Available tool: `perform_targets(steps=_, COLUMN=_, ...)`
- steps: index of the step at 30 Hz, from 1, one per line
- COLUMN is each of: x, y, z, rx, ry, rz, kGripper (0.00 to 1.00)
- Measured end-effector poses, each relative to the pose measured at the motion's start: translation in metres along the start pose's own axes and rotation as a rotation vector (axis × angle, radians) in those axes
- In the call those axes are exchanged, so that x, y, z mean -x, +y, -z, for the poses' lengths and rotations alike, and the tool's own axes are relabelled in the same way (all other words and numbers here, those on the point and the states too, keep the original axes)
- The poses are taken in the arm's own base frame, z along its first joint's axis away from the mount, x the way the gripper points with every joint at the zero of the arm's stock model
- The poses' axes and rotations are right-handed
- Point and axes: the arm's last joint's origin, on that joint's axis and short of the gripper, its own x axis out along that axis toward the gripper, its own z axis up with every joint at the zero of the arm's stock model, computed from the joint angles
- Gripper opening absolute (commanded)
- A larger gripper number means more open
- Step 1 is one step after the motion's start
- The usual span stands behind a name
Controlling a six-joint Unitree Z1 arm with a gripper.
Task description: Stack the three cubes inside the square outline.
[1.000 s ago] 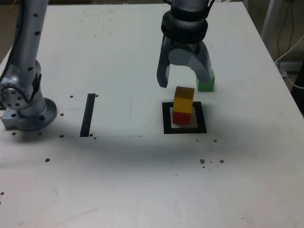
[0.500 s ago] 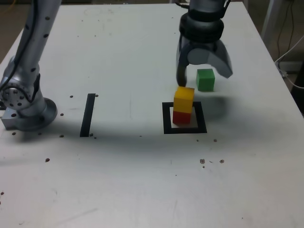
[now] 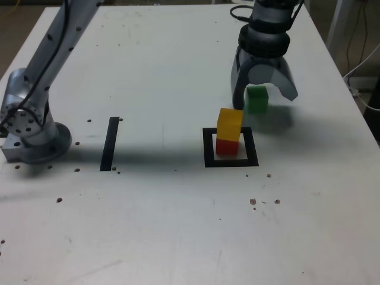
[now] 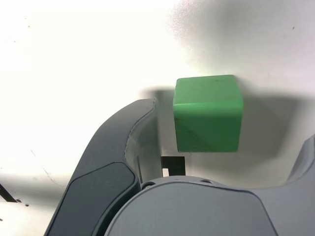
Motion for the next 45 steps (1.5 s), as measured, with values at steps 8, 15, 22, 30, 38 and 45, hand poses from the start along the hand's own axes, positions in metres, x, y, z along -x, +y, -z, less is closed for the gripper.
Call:
perform_targets(steps=8, x=-0.010, y=0.015, z=-0.001, rx=0.027, ry=0.038, rz=0.017, kGripper=0.31)
perform_targets(steps=15, x=-0.009, y=0.016, z=-0.004, rx=0.018, ry=0.020, rz=0.003, kGripper=0.21)
perform_targets(steps=22, x=-0.010, y=0.015, z=-0.004, rx=0.015, ry=0.020, rz=0.006, kGripper=0.21)
perform_targets(steps=30, x=-0.009, y=0.015, z=-0.005, rx=0.013, ry=0.019, rz=0.007, kGripper=0.21)
perform_targets(steps=38, x=0.000, y=0.006, z=-0.002, rx=-0.007, ry=0.029, rz=-0.007, kGripper=0.21)
perform_targets(steps=45, x=0.049, y=-0.014, z=0.026, rx=-0.043, ry=-0.001, rz=-0.027, kGripper=0.21)
